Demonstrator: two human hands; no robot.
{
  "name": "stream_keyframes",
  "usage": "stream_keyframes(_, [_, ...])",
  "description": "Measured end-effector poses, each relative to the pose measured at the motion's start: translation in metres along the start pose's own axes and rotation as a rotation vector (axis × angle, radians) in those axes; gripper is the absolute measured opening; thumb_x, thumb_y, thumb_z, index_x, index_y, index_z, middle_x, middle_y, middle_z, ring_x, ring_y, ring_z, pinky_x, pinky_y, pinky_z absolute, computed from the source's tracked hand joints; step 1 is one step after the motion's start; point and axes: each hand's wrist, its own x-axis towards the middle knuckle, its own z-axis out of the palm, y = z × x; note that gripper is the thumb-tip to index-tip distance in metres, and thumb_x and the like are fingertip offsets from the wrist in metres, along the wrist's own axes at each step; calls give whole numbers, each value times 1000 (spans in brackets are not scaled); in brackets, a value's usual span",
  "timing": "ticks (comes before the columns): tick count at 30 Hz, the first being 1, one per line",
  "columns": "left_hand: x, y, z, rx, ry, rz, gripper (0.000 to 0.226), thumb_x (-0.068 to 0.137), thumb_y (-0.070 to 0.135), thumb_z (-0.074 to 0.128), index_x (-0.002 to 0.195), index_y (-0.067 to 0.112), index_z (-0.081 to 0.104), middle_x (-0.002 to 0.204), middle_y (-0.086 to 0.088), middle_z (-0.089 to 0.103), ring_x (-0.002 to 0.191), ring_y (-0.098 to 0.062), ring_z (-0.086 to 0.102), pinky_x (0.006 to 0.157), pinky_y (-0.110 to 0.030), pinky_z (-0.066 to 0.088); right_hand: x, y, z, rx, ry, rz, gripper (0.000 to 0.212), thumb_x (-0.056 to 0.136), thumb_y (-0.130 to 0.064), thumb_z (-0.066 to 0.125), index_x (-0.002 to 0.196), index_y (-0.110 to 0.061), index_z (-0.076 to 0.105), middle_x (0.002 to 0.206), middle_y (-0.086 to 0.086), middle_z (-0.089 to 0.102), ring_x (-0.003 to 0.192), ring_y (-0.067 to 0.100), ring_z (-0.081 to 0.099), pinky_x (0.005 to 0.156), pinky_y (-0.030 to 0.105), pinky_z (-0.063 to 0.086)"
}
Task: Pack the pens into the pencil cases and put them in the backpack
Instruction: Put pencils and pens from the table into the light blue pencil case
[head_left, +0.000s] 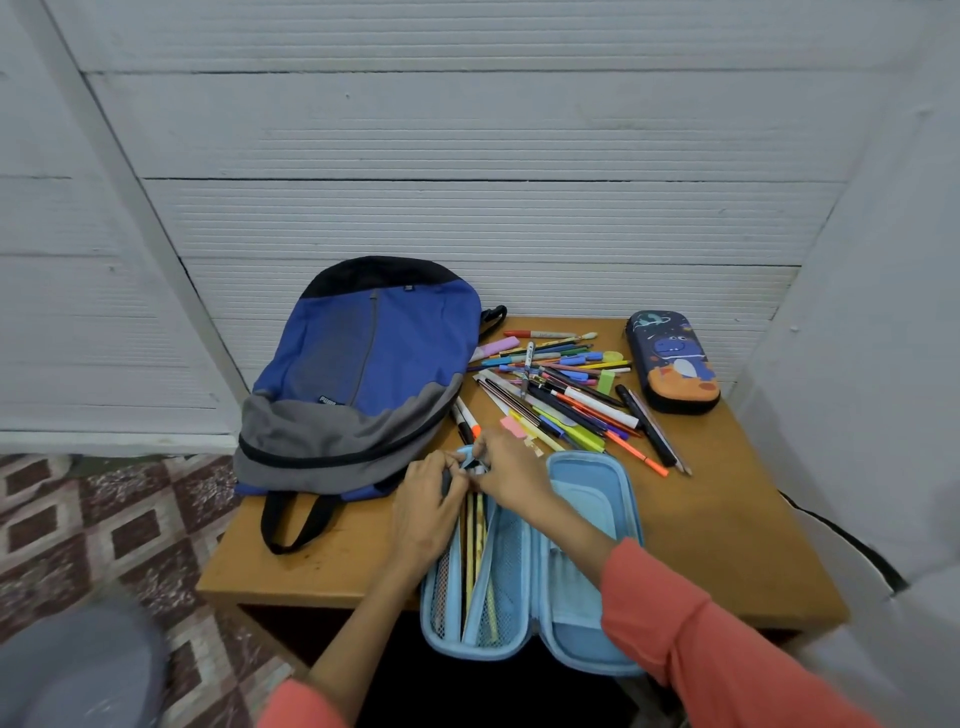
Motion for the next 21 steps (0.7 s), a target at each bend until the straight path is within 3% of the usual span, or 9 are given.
stream_keyframes(2, [2, -1, 0, -8, -13, -3, 31, 85, 45, 36, 87, 20, 54, 92, 10, 60, 92, -8, 48, 71, -34, 44, 1, 2, 1, 24, 14, -5, 25, 86, -27, 69, 102, -19, 52, 111, 2, 54, 95, 21, 56, 70, 29, 35])
stream_keyframes(5, [5, -5, -1, -16, -42, 21, 33, 83, 49, 36, 86, 21, 53, 98, 8, 60, 94, -10, 50, 76, -34, 45, 5, 7, -4, 127, -50, 35, 26, 83, -27, 74, 92, -20, 50, 91, 1, 58, 79, 17, 55, 65, 29, 42])
stream_keyframes(8, [5, -8, -2, -55, -51, 30, 26, 83, 52, 38, 81, 29, 49, 98, 10, 61, 94, -9, 51, 75, -31, 42, 9, 8, -18, 381, -181, 122, 19, 84, -20, 74, 89, -12, 57, 76, 4, 59, 61, 17, 59, 52, 29, 53])
stream_keyframes(10, [4, -8, -2, -103, -41, 30, 25, 83, 51, 39, 80, 29, 50, 100, 10, 62, 95, -7, 52, 76, -29, 40, 15, 11, -32, 504, -196, 169, 9, 88, -13, 68, 86, -10, 60, 74, 11, 61, 56, 18, 59, 46, 26, 53])
stream_keyframes(13, [1, -8, 0, -190, -9, 32, 17, 86, 45, 43, 78, 31, 49, 100, 11, 64, 96, -6, 55, 80, -30, 43, 34, 26, -57, 499, 20, 202, 11, 89, -7, 64, 81, -14, 63, 80, 13, 68, 55, 16, 58, 44, 25, 46])
stream_keyframes(16, [1, -13, 3, -264, 4, 2, 16, 87, 40, 46, 77, 28, 51, 103, 17, 64, 99, -9, 57, 86, -35, 46, 61, 55, -82, 409, 275, 224, 9, 86, -12, 67, 79, -18, 67, 82, 7, 68, 65, 18, 57, 58, 29, 45])
stream_keyframes(18, [2, -15, 5, -287, 9, -10, 19, 87, 40, 47, 77, 24, 51, 103, 17, 64, 100, -10, 58, 87, -38, 46, 77, 75, -99, 332, 362, 272, 5, 85, -14, 67, 87, -17, 70, 83, 4, 66, 77, 22, 61, 68, 30, 47])
stream_keyframes(21, [4, -15, 5, -296, 19, -5, 22, 87, 39, 48, 77, 21, 51, 102, 18, 64, 99, -10, 57, 88, -37, 45, 100, 102, -120, 194, 436, 348, 17, 88, -10, 60, 96, -14, 74, 99, 9, 71, 94, 28, 65, 77, 33, 49])
